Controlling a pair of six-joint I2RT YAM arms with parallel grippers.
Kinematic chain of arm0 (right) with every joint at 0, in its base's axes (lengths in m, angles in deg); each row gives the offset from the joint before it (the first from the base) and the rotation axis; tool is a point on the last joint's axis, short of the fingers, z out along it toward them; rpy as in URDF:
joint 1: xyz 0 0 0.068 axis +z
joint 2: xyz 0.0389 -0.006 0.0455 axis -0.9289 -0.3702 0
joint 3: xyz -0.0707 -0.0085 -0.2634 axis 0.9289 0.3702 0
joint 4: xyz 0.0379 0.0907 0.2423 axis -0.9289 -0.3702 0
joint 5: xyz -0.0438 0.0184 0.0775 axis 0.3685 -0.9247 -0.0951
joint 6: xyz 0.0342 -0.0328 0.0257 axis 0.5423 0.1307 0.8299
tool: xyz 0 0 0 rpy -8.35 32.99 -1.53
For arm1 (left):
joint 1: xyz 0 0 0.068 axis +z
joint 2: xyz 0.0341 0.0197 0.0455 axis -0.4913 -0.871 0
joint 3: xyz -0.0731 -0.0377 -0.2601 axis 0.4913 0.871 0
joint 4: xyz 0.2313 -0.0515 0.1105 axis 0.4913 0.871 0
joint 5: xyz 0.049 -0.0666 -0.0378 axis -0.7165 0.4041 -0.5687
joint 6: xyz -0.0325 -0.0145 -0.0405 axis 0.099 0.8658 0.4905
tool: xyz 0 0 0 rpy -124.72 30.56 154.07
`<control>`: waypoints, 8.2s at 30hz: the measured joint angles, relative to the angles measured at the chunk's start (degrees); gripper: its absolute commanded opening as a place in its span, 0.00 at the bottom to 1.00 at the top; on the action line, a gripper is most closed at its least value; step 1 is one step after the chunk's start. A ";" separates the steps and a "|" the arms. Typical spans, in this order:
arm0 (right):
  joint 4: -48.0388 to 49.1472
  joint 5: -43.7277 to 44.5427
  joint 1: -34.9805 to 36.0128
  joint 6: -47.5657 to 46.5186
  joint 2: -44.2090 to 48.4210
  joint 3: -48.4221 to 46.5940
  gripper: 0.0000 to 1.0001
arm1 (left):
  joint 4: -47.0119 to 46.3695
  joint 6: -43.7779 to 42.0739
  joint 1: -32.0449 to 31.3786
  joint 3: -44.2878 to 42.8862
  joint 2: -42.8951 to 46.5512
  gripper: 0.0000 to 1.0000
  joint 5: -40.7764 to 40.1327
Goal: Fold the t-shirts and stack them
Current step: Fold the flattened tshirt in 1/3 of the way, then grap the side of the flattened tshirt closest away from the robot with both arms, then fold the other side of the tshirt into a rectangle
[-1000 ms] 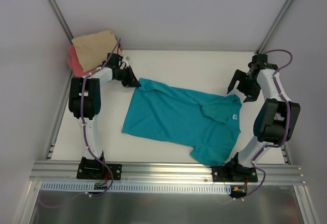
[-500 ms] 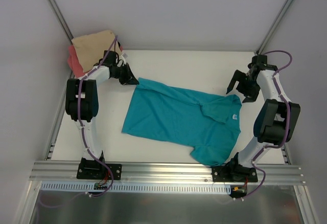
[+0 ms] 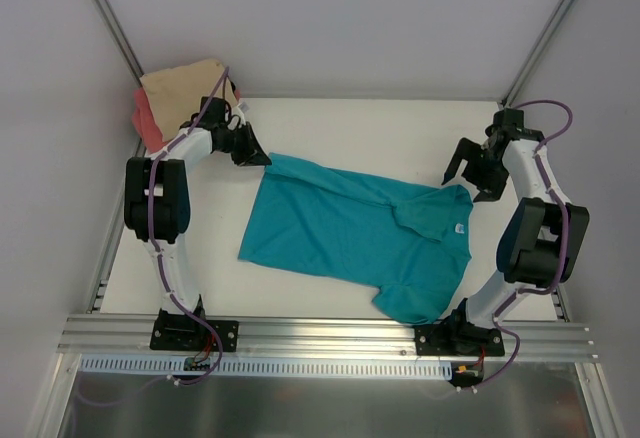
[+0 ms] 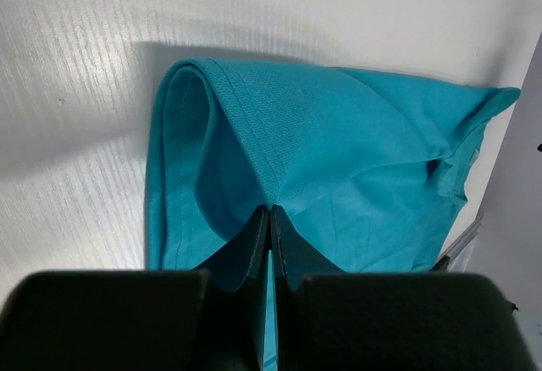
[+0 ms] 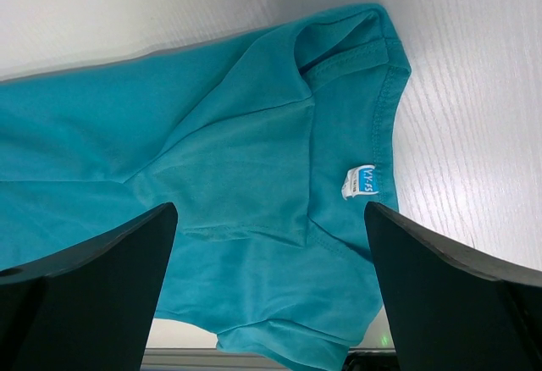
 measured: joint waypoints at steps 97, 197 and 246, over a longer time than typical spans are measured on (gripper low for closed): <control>4.02 -6.19 9.70 3.91 -17.18 -2.47 0.99 | 0.35 5.79 -8.15 1.07 -5.03 0.99 1.29; 6.78 -7.91 7.23 1.95 12.92 28.39 0.00 | -4.98 -2.62 -2.54 29.92 13.88 0.00 -4.50; -0.66 -8.24 3.85 3.45 -14.16 -19.80 0.00 | 7.89 -0.55 -1.46 -2.78 4.68 0.00 -9.86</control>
